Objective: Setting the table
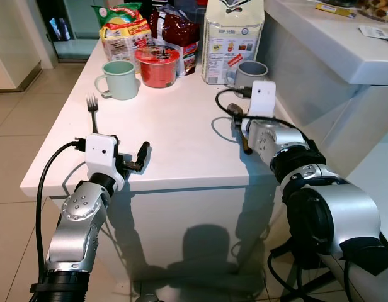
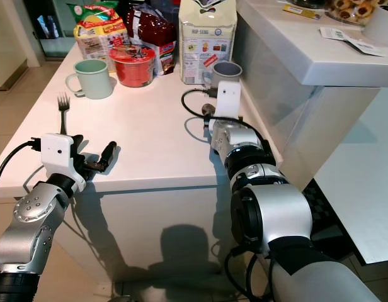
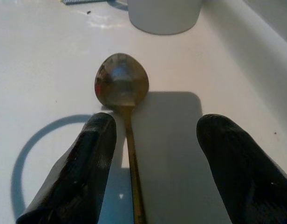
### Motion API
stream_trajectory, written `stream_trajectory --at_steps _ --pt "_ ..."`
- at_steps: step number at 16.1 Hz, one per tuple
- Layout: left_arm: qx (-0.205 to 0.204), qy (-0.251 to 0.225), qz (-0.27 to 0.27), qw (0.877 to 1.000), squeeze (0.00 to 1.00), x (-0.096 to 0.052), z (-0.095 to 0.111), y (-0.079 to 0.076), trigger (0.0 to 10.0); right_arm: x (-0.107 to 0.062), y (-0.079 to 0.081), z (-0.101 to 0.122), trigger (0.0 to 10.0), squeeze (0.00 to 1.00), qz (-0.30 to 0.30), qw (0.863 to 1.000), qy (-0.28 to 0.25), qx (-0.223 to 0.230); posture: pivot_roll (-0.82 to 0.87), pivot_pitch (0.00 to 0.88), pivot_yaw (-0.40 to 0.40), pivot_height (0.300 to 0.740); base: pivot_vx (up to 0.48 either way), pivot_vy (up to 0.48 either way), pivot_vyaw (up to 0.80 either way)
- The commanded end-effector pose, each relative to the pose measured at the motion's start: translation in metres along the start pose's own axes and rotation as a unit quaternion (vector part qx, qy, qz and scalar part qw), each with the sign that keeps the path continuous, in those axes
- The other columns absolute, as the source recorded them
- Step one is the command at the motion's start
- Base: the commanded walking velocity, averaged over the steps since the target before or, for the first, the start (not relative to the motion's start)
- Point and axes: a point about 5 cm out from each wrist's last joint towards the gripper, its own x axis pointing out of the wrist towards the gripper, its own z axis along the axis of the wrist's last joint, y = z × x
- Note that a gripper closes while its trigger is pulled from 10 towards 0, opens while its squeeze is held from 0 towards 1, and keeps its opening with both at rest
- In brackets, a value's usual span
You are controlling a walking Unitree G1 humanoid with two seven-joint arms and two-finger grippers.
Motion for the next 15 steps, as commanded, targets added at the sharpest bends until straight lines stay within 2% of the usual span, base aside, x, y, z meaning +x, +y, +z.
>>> stream_trajectory --at_steps 1,11,12,13,14,15 --pt "0.003 -0.001 -0.001 1.000 0.00 0.001 0.002 -0.001 10.0 -0.001 0.000 0.007 10.0 0.00 0.004 1.000 -0.006 0.008 0.20 0.000 -0.048 0.740 0.000 0.000 0.00" --pt "0.002 -0.002 0.001 1.000 0.00 0.000 0.002 -0.001 10.0 -0.002 0.012 -0.010 9.8 0.00 0.040 0.998 0.053 0.005 0.20 0.000 -0.053 0.740 0.000 0.000 0.00" --pt "0.002 -0.002 0.001 1.000 0.00 0.001 0.002 -0.002 10.0 -0.002 0.011 -0.012 4.8 0.00 0.038 0.998 0.058 0.004 0.20 0.000 -0.052 0.740 0.000 0.000 0.00" --pt "0.001 -0.002 0.001 1.000 0.00 0.001 0.002 -0.002 10.0 -0.001 0.011 -0.013 2.7 0.00 0.039 0.997 0.064 0.009 0.20 0.000 -0.053 0.740 0.000 0.000 0.00" --pt "0.001 -0.002 0.001 1.000 0.00 0.001 0.002 -0.003 10.0 -0.001 0.010 -0.014 0.0 0.00 0.037 0.997 0.067 0.012 0.20 0.000 -0.055 0.740 0.000 0.000 0.00" --pt "0.000 -0.002 0.001 1.000 0.00 0.001 0.002 -0.003 10.0 -0.001 0.009 -0.015 0.0 0.00 0.036 0.997 0.068 0.011 0.20 0.000 -0.057 0.740 0.000 0.000 0.00"
